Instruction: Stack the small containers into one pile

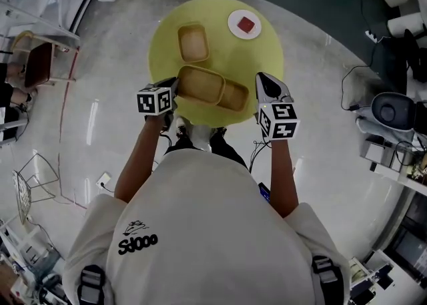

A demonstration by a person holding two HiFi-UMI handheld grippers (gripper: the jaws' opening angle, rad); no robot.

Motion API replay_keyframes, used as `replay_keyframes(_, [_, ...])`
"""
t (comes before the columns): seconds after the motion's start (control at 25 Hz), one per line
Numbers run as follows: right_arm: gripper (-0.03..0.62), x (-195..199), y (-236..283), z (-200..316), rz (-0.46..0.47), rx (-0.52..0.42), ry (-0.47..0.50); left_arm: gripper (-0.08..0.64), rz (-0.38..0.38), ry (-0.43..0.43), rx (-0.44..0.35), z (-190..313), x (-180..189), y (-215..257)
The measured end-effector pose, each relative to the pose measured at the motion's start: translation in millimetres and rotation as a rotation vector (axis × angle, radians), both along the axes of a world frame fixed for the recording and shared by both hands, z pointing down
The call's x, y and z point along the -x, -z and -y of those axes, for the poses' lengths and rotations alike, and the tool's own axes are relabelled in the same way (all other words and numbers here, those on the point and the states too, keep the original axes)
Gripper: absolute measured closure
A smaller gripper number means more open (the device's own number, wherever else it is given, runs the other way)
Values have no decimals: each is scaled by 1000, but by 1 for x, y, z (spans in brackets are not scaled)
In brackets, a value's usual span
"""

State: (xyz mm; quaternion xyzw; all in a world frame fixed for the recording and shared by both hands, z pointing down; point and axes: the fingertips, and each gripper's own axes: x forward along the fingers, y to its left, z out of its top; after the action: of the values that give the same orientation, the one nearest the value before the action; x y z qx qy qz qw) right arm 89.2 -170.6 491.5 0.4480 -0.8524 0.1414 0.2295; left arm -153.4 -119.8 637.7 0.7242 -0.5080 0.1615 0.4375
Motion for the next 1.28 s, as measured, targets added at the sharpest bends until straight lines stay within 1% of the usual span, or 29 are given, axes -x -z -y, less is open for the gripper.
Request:
replay_keyframes(0.08, [581,-6,0,-2,-2,3,-17,535,-26,-5,13,1,-15,-1])
replay_keyframes(0.2, [581,-14,-1,-4,-2,9,-42,535,-45,-22,25,4,-37,-3])
replay_keyframes(0.36, [581,-26,-5,-8,-1,15,-71,535,-38,-64,38,6,-64,-9])
replay_keyframes(0.48, [581,-36,-8,-12,1,21,-91,535,-32,-63,44,8,-79,-12])
replay_keyframes(0.68, [581,-52,-13,-21,1,35,-124,535,-3,-69,61,7,-96,-20])
replay_keyframes(0.92, [581,-78,-19,-29,-1,56,-166,534,46,-55,73,3,-111,-28])
replay_keyframes(1.08, [581,-85,-22,-35,-1,63,-179,534,55,-55,88,-2,-117,-32])
replay_keyframes(1.2, [581,-88,-24,-37,1,68,-181,533,78,-55,82,-4,-117,-34])
replay_keyframes(1.28, [581,-88,-25,-36,1,72,-182,510,116,-71,59,-2,-116,-31])
